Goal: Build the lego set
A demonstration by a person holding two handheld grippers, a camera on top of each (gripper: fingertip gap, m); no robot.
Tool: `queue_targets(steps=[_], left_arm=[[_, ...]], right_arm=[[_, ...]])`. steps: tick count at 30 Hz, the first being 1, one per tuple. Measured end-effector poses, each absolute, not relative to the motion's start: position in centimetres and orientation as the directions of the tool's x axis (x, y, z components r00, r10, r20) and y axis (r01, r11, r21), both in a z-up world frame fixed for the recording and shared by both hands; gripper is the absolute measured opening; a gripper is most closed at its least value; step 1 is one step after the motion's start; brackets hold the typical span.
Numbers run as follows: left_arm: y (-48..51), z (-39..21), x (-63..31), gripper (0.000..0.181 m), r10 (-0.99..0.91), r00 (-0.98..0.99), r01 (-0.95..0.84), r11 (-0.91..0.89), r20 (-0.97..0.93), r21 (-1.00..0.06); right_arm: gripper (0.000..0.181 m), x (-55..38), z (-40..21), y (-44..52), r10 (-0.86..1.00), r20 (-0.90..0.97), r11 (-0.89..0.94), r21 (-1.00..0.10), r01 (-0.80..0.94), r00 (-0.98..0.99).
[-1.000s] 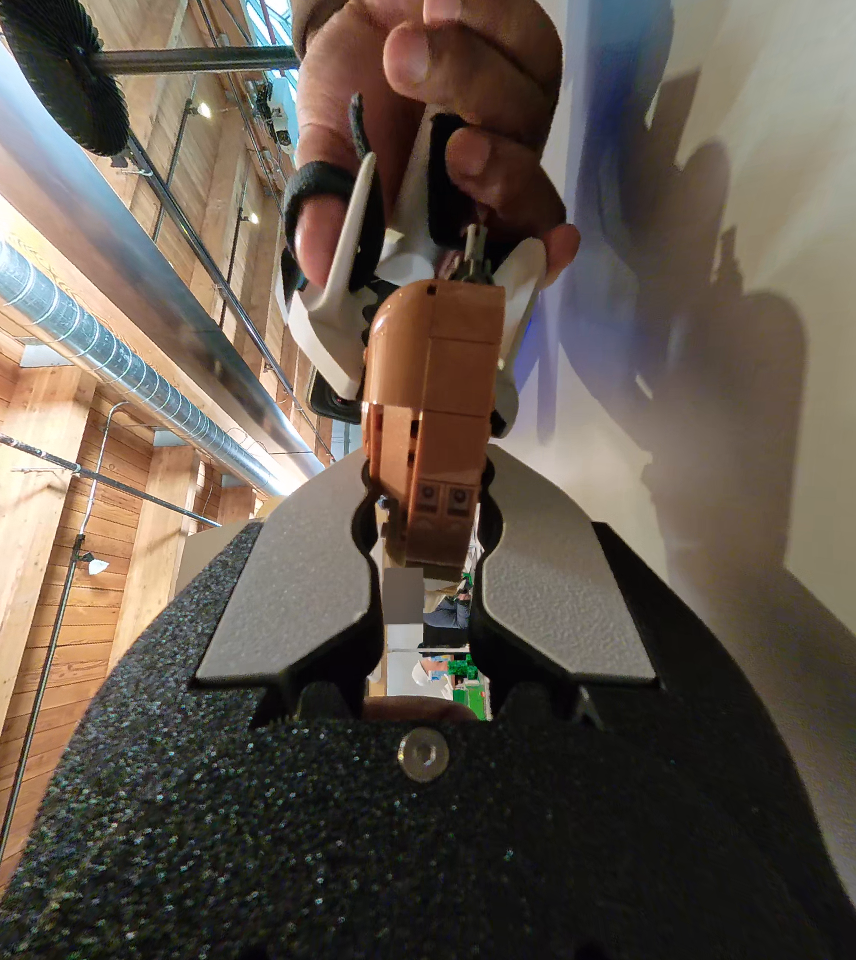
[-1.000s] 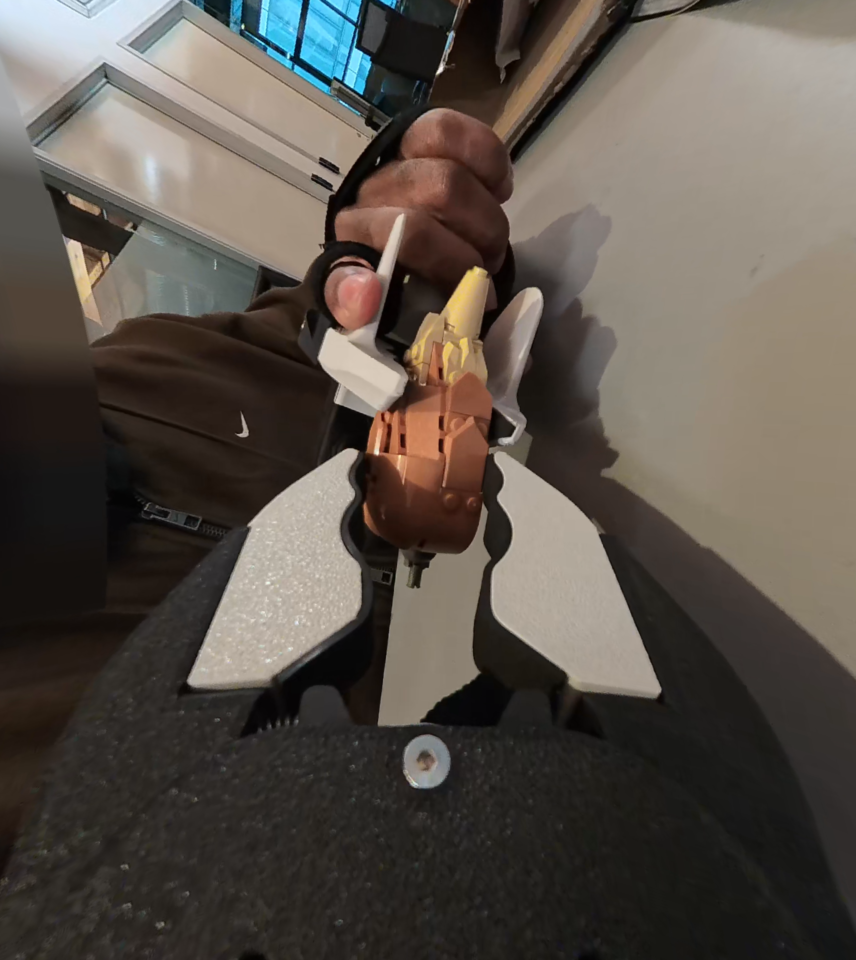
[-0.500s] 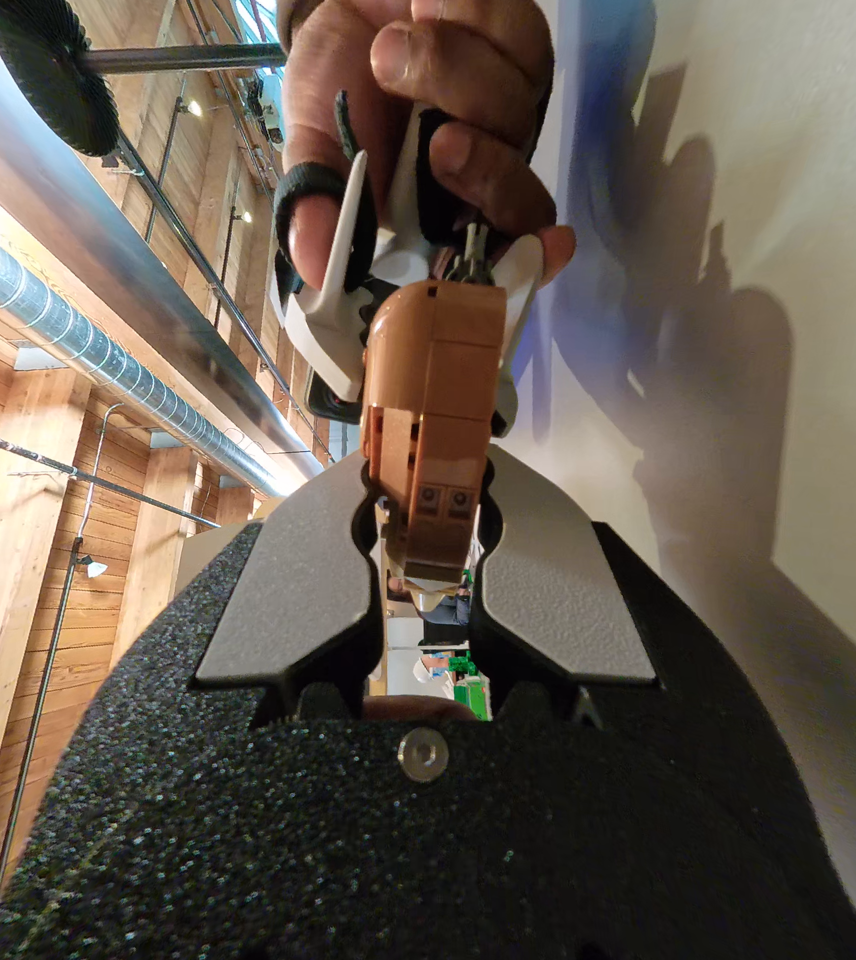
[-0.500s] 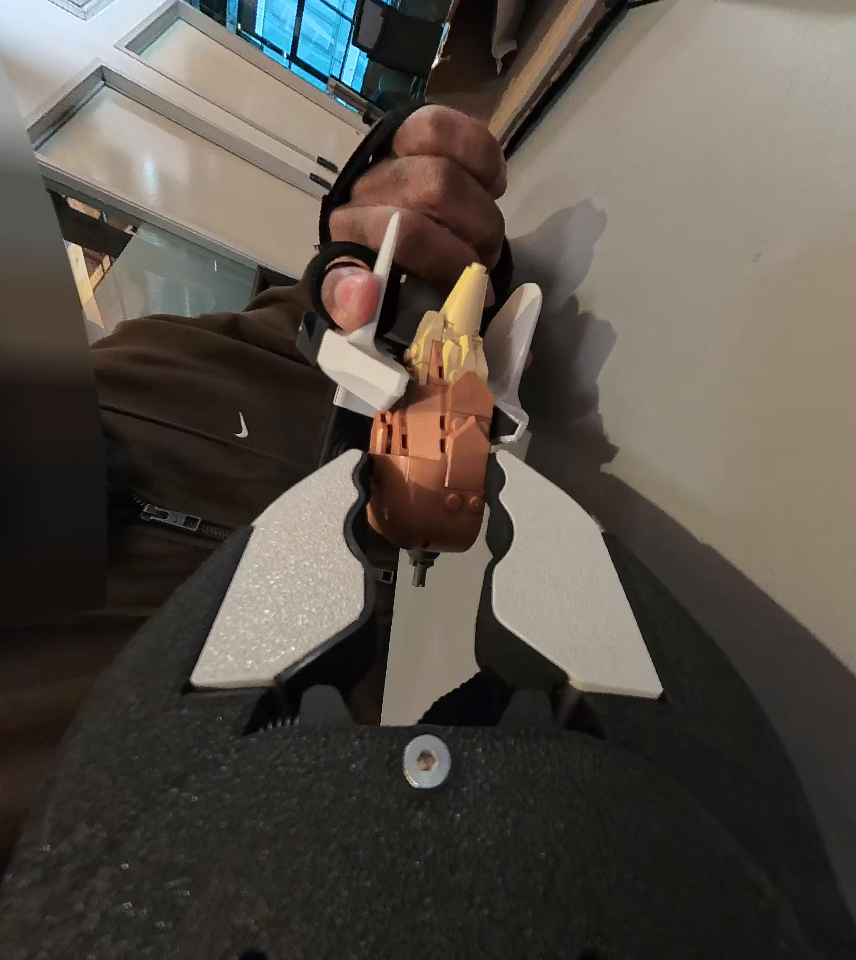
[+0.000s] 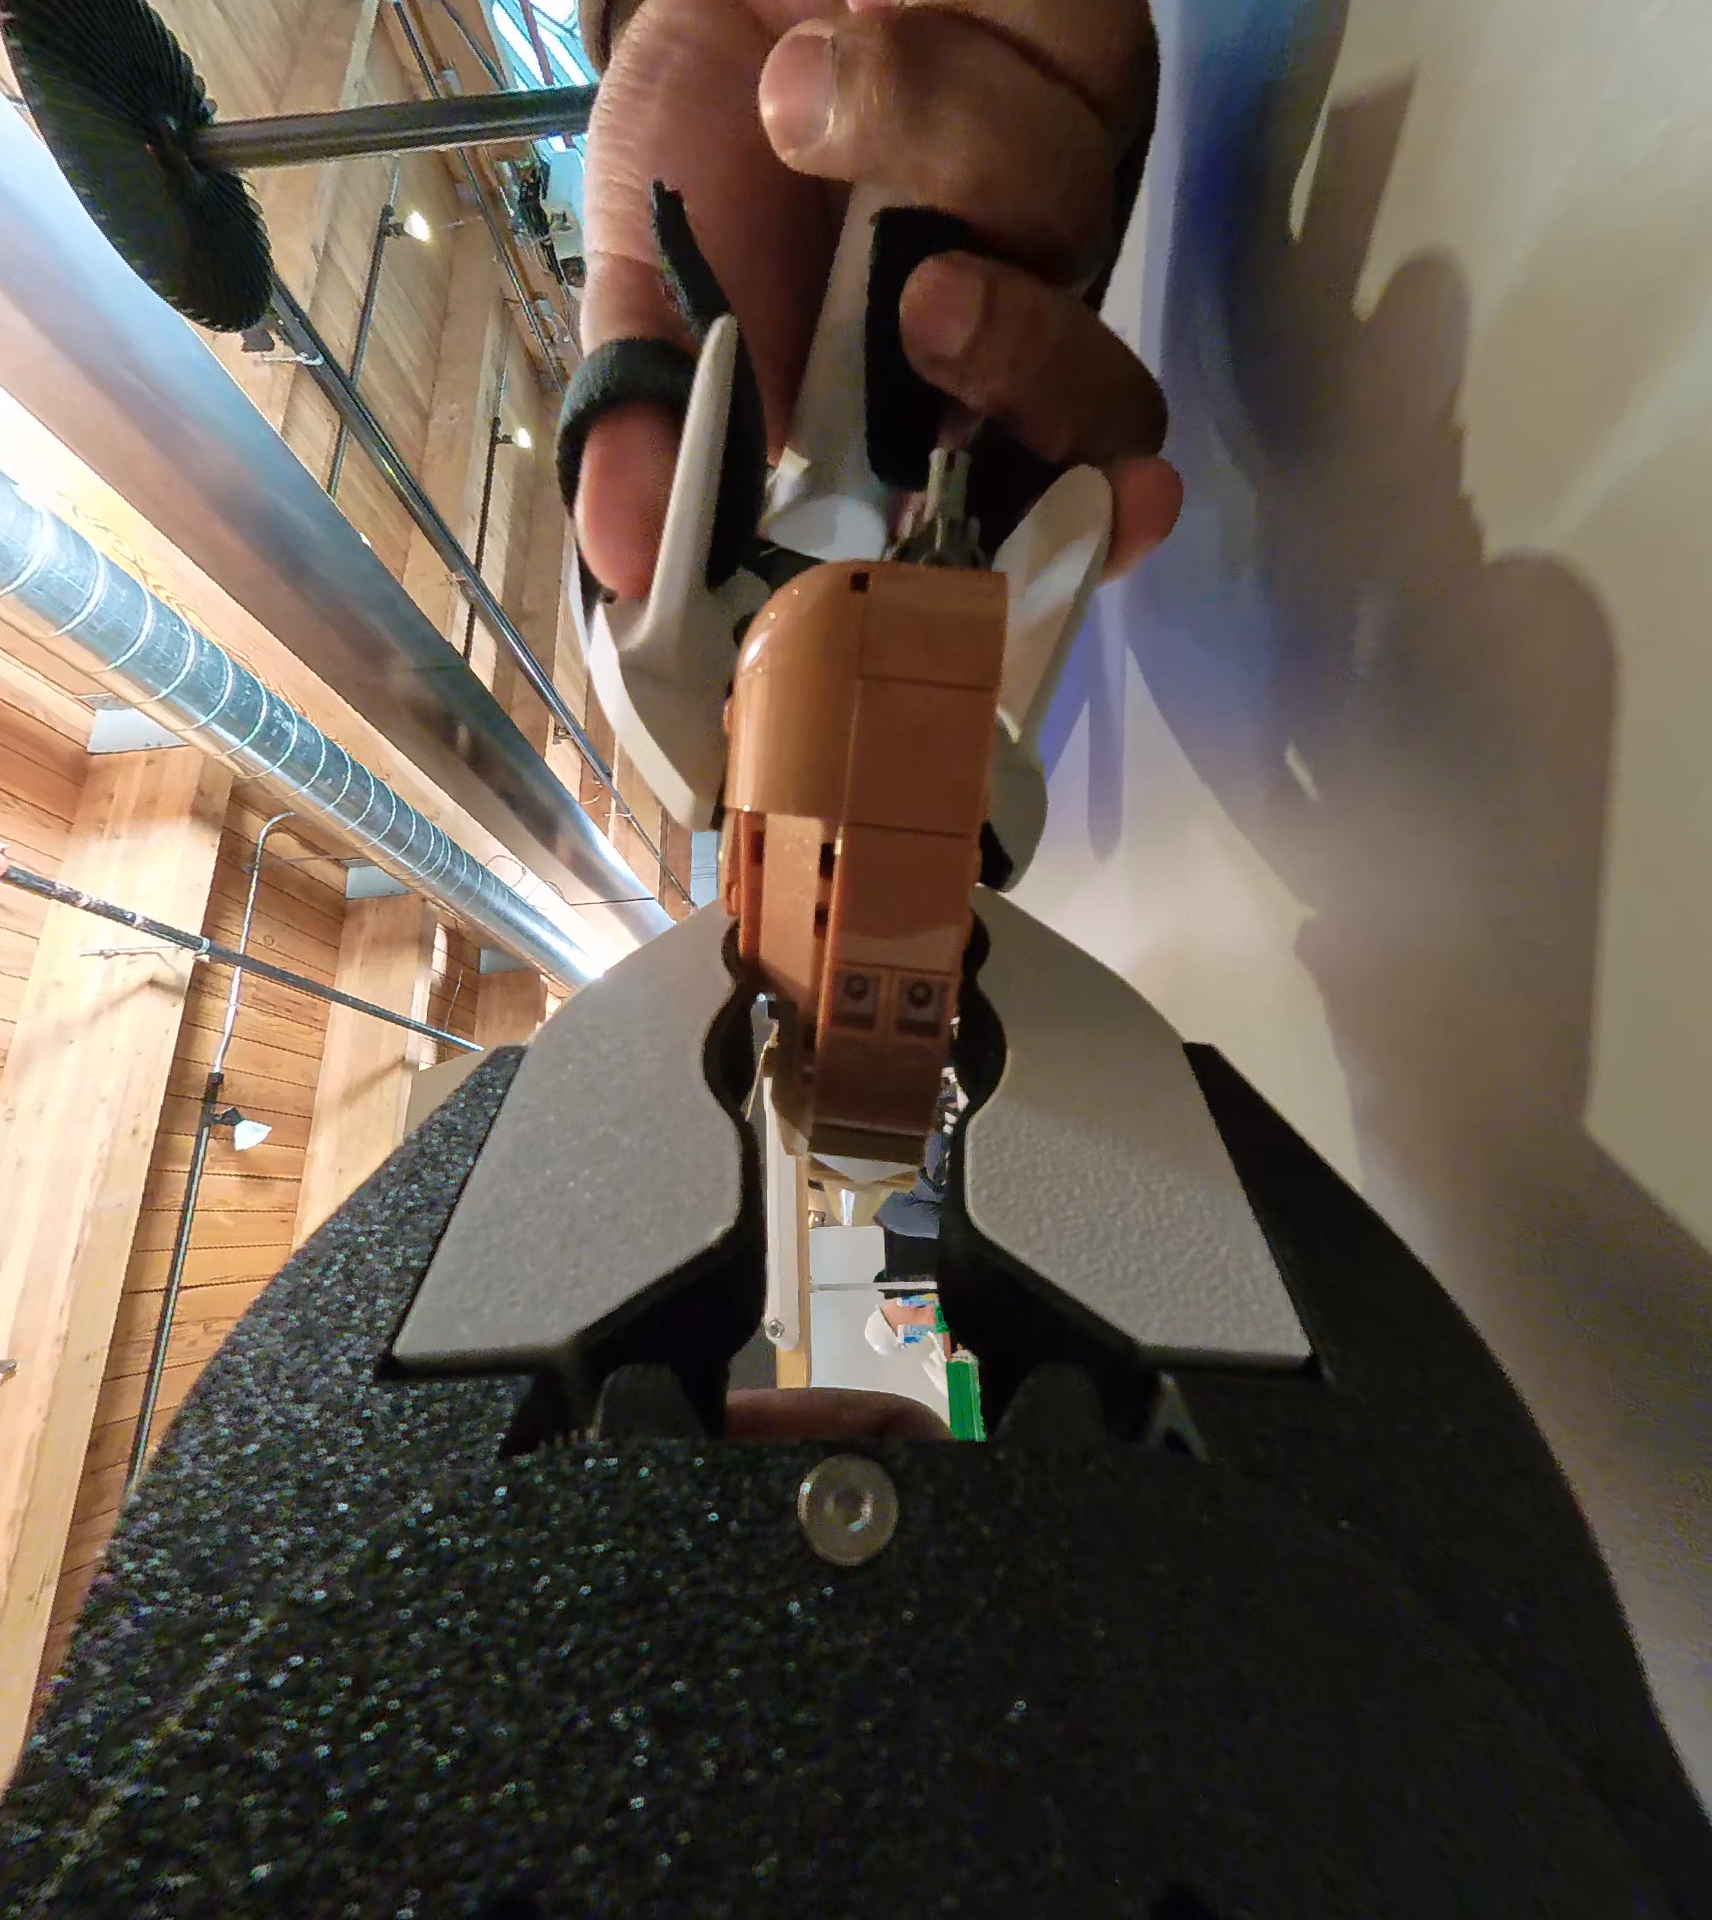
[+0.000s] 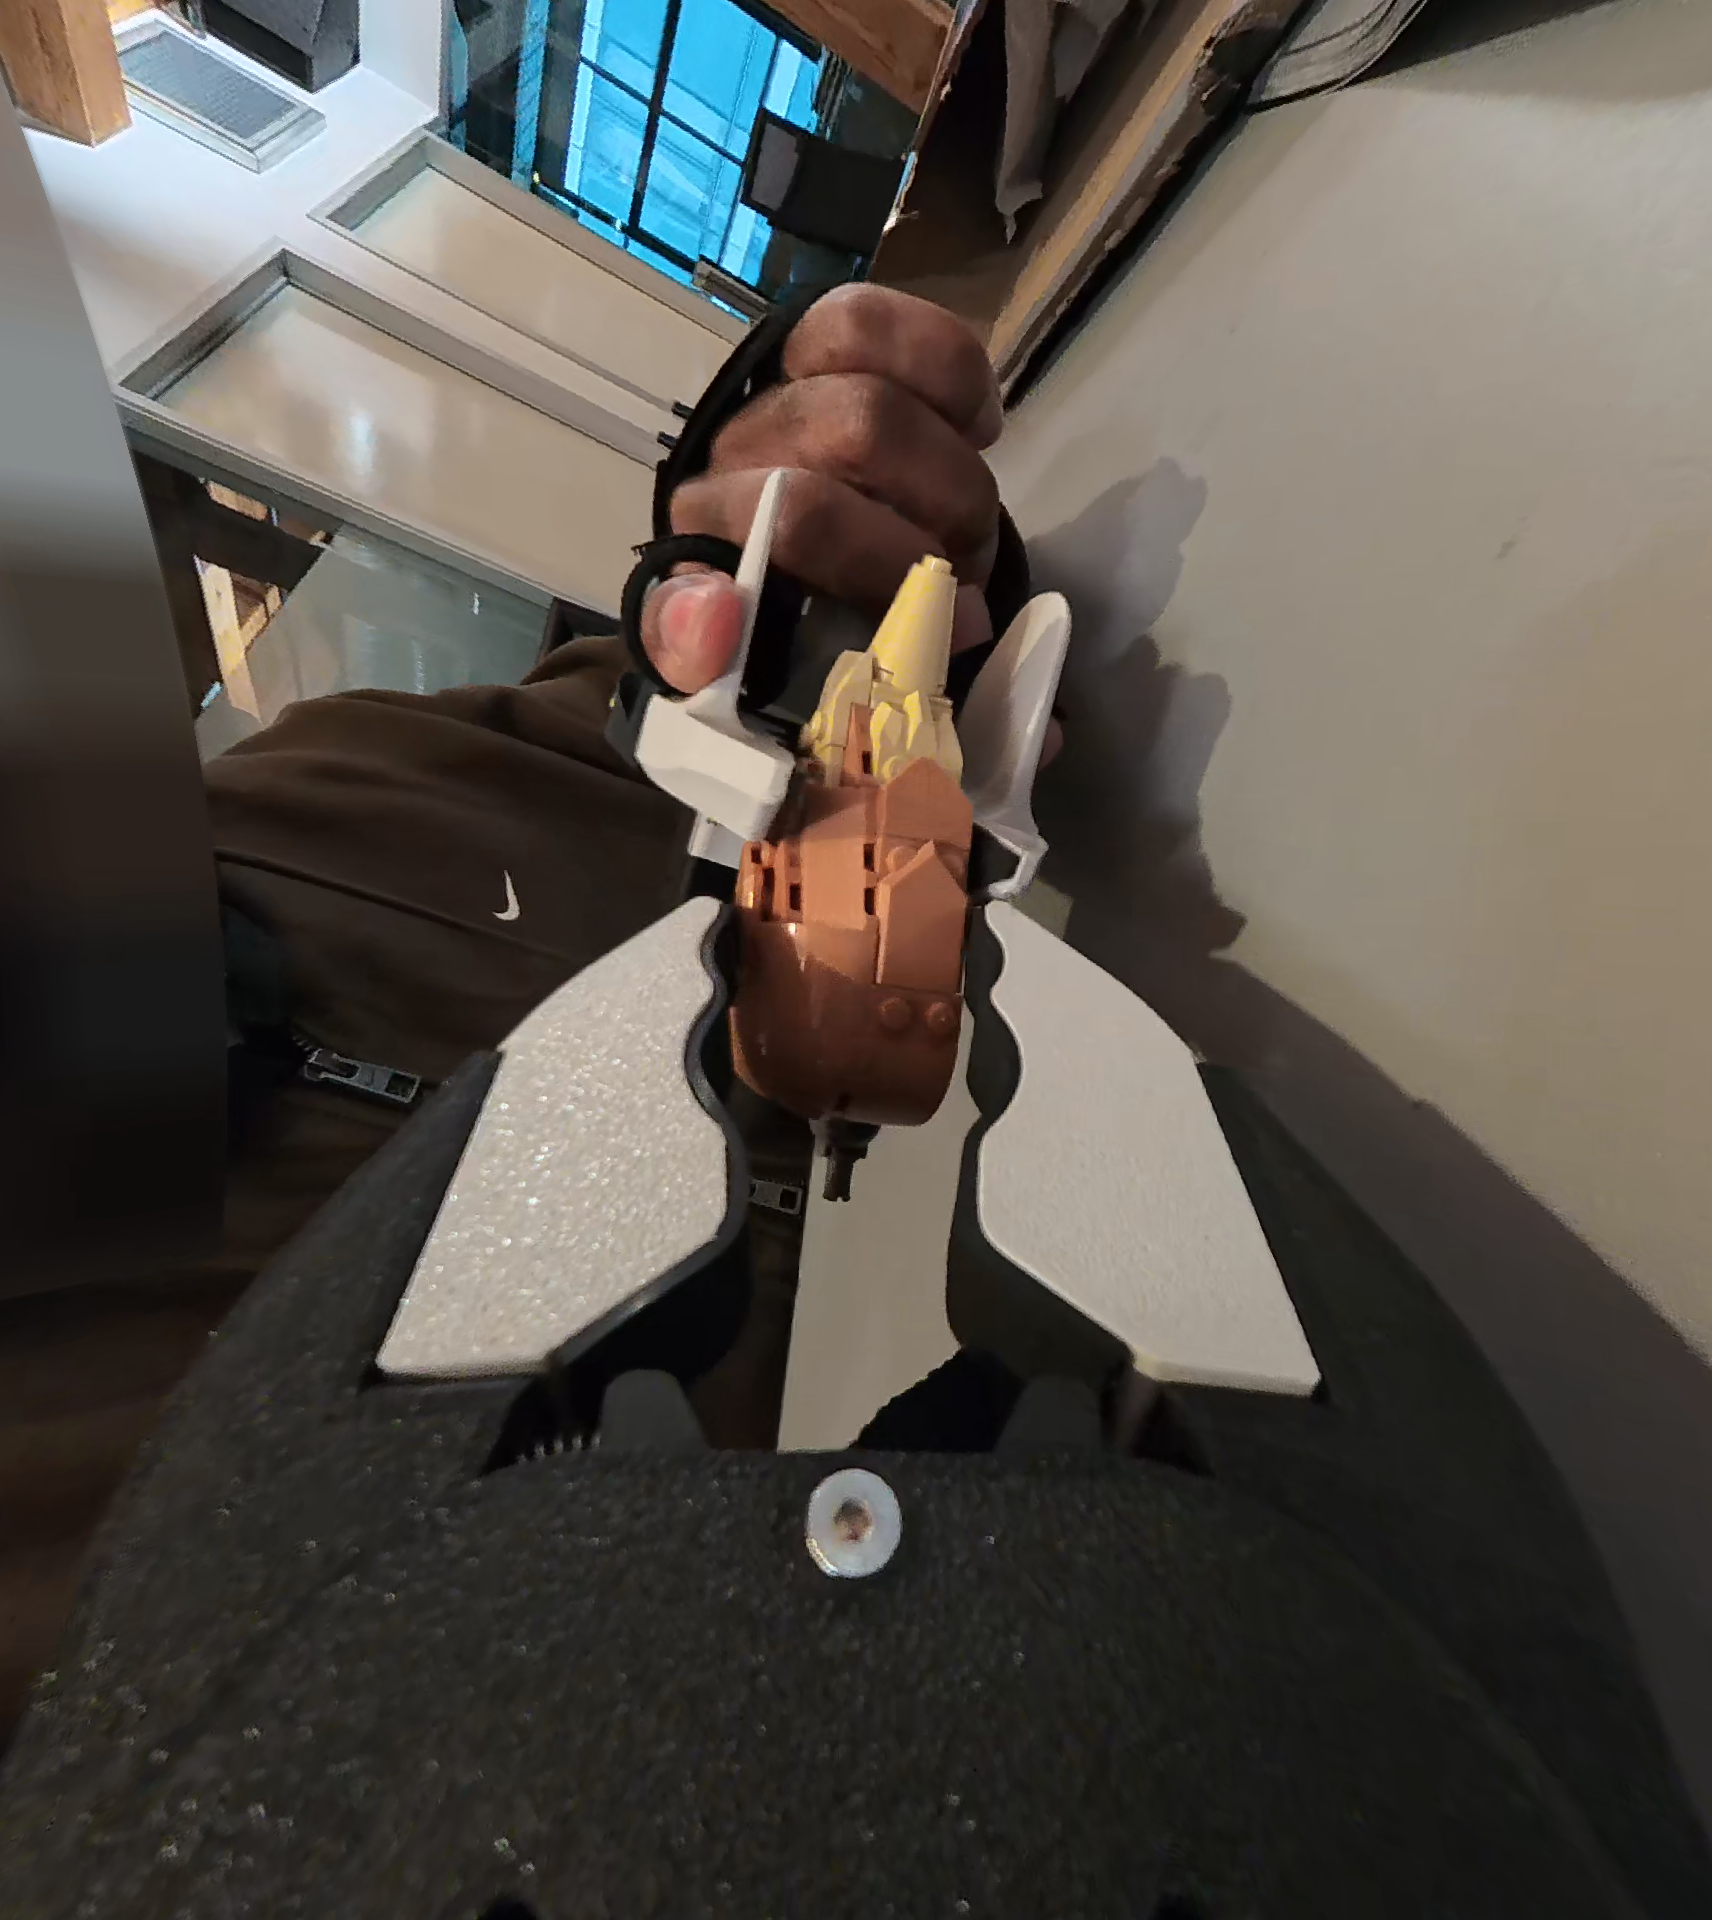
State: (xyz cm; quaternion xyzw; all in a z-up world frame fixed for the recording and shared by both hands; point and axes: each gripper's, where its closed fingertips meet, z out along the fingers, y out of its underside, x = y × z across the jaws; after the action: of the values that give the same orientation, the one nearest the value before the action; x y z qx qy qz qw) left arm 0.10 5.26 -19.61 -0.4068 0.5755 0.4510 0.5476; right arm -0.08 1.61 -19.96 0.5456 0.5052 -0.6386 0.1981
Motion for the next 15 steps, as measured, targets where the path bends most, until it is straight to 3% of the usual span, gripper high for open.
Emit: queue_targets(steps=[9,15], left_arm=[[5.42,-19.55,-0.39,0.037,0.021,-0.046,-0.968,0.247,-0.999,0.049],[5.34,-19.54,-0.75,0.048,0.013,-0.028,-0.969,0.245,-1.0,0.03]], right_arm=[[0.041,-0.31,-19.97,1.69,0.293,-0.899,-0.458,-0.432,0.777,-0.327],[0.041,-0.39,-19.85,1.75,0.293,-0.9,-0.484,-0.431,0.762,-0.323]])
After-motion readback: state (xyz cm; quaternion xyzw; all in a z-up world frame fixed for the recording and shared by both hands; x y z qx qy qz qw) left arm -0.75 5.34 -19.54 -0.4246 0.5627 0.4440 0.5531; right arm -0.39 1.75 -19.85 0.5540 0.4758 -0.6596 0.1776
